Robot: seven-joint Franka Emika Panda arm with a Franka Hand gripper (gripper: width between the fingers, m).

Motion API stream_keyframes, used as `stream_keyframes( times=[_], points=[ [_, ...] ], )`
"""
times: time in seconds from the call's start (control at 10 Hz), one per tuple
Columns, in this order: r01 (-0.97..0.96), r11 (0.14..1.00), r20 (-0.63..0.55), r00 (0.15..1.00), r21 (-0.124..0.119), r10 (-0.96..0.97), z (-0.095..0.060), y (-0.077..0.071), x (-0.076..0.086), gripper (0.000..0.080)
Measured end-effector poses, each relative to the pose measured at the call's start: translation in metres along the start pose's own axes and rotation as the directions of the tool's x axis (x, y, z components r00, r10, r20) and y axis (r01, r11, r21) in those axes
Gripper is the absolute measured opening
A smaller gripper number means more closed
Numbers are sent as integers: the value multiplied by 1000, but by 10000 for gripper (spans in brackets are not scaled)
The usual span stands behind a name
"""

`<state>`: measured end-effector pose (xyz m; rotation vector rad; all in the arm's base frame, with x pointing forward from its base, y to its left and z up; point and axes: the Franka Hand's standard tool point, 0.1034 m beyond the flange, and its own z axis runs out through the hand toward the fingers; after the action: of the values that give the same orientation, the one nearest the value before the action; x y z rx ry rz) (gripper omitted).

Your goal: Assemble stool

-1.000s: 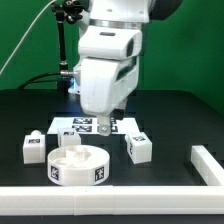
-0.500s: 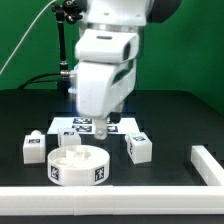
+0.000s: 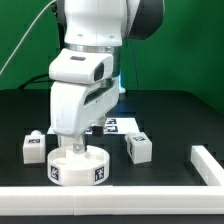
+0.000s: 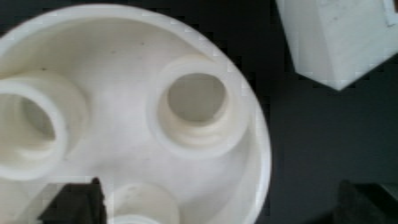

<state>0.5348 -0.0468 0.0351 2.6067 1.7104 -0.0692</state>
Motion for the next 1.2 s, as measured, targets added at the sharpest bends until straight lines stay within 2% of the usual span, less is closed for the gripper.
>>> stream_keyframes(
  times=[0.2, 0.7, 0.8, 0.9, 1.0, 1.1, 1.2],
  points=[
    [-1, 1000, 3, 1000, 11, 1, 10, -4, -2, 650],
    [3, 999, 8, 1000, 32, -3, 22, -11, -1, 650],
    [5, 999, 7, 1000, 33, -5, 22, -11, 0, 536],
    [4, 999, 8, 1000, 33, -5, 22, -11, 0, 536],
    [4, 999, 8, 1000, 34, -5, 22, -11, 0, 354],
    [4, 999, 8, 1000, 34, -5, 22, -11, 0, 219],
    [4, 999, 8, 1000, 34, -5, 22, -11, 0, 219]
  ],
)
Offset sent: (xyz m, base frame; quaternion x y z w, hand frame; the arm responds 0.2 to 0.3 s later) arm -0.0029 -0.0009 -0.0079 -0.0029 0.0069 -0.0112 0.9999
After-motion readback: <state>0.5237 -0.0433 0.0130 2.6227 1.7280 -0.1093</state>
